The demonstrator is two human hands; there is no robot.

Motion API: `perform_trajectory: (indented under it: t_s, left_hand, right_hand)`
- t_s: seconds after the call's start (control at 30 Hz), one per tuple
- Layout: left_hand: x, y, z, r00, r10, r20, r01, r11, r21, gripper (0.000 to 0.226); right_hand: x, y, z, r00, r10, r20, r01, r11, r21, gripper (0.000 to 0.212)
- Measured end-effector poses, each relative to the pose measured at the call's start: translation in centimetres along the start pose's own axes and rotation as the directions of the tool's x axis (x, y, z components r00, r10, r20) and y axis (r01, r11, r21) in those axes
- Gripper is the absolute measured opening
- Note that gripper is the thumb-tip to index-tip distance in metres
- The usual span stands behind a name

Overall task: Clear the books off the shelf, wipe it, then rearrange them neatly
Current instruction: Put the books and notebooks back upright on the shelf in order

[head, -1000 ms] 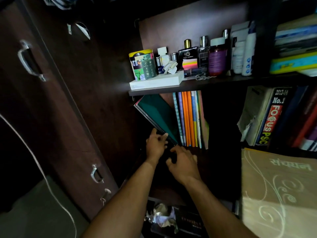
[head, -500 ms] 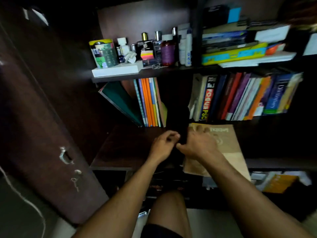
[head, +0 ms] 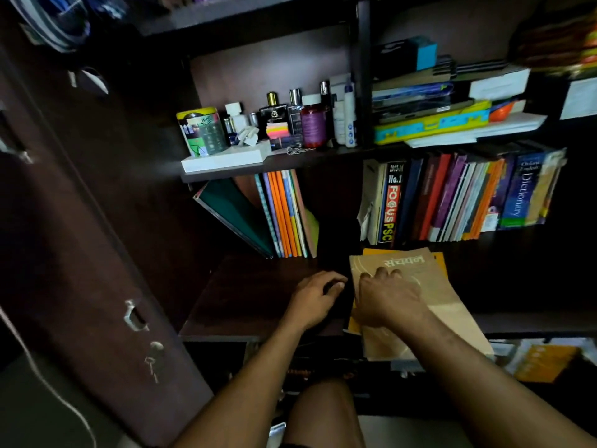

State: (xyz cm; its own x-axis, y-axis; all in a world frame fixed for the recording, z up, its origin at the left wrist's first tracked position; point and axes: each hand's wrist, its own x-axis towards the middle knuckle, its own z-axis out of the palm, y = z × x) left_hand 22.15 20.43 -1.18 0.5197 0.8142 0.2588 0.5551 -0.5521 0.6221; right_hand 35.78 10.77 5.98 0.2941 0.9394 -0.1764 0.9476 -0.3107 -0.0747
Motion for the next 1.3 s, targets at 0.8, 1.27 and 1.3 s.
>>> perform_trajectory:
  t_s: [0.8,1.27,1.3]
  left_hand:
    - [-0.6,1.2,-1.1,0.980,-0.197,-0.041,0.177,0.943,-0.281,0.052]
    - [-0.2,0.1,-2.0,0.973,-0.203,-0.111,0.100,0.801,-0.590,0.058]
    - [-0.3,-0.1,-1.9,0.979,-0.178,-0.099,0.096,0.832,-0.546,0.051]
  right_hand:
    - [-0.3,-1.5,-4.9,0.706,-0.006,-0.708,0.425,0.803,0.418,0.022]
    - [3.8,-6.9,1.8,0.756,-0.109,-0.646,0.582,0.563,0.587,0.056]
    - [4.1,-7.0,1.9,0.741,-0.098,-0.665,0.596,0.552,0.583,0.055]
